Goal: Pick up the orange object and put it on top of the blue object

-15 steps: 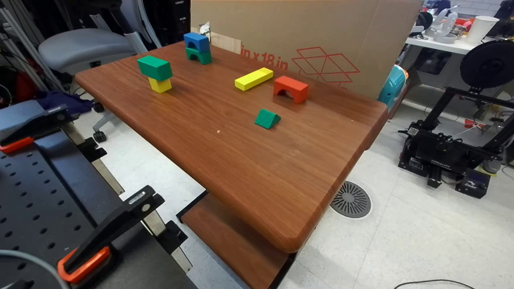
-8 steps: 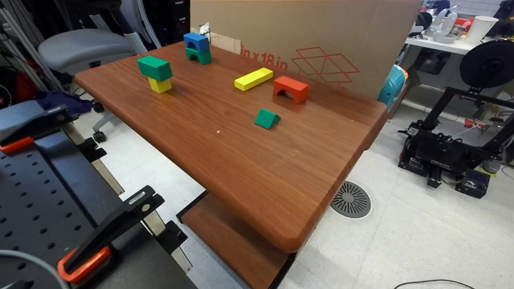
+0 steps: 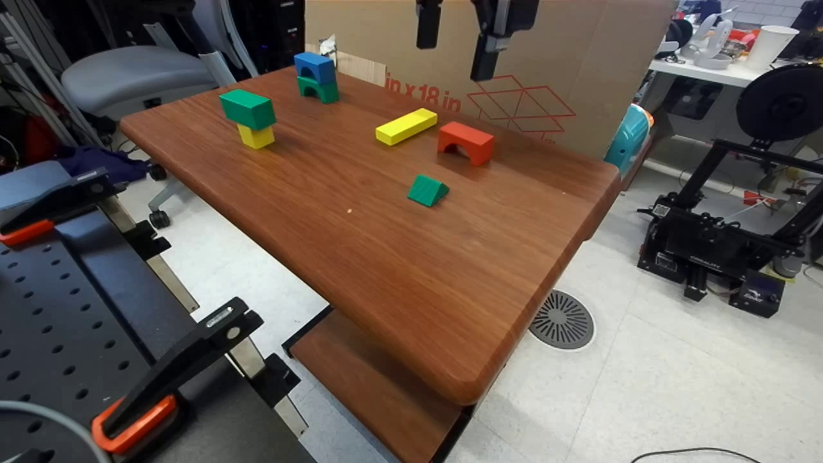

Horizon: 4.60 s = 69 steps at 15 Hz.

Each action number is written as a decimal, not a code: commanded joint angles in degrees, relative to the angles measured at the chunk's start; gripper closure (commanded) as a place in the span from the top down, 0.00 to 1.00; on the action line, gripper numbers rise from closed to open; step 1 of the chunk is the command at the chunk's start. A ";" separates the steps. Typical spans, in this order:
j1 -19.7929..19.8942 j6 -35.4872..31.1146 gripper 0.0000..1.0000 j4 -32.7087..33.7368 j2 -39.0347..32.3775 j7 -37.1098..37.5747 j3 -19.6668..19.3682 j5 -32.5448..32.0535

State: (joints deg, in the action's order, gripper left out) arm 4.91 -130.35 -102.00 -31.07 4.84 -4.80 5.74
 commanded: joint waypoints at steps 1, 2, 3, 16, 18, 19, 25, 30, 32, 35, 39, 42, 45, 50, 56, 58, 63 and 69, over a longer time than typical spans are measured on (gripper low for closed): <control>-0.97 -2.10 1.00 3.60 -4.45 3.41 -0.21 -0.66; -1.19 -2.56 1.00 4.16 -5.30 4.04 -0.32 -0.81; -1.44 -2.72 1.00 4.73 -6.11 4.45 -0.46 -1.13; -1.60 1.99 1.00 7.76 -9.09 -0.79 -0.60 -10.00; -1.61 2.79 1.00 8.40 -9.86 -1.72 -0.90 -10.82; -1.73 3.11 1.00 8.76 -10.28 -2.02 -1.07 -11.31; -1.84 3.49 1.00 11.77 -12.66 -3.34 -1.16 -13.09; -2.12 4.07 1.00 14.54 -14.73 -4.19 -1.01 -13.73; -2.41 4.84 1.00 15.60 -15.60 -4.25 -1.05 -14.01; -2.77 6.31 1.00 16.77 -16.36 -4.67 -0.73 -14.19; -3.19 7.19 1.00 18.33 -17.66 -5.05 -1.17 -15.17; -3.01 8.71 1.00 20.20 -18.83 -5.33 -1.17 -15.26; -3.02 10.79 1.00 22.02 -20.14 -5.40 -1.21 -15.43; -2.78 13.33 0.58 23.19 -20.20 -6.09 -0.11 -14.39; -1.98 15.30 0.44 23.27 -16.39 -6.06 1.74 -11.76; -1.39 15.63 0.44 22.83 -13.70 -4.57 2.59 -8.70; -2.53 14.21 0.44 22.37 -8.72 0.14 3.31 -2.57; -6.33 10.94 0.44 16.33 -3.26 5.75 4.79 -2.10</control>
State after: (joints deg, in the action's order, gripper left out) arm 0.15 -117.16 -80.12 -38.61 8.54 -0.59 2.49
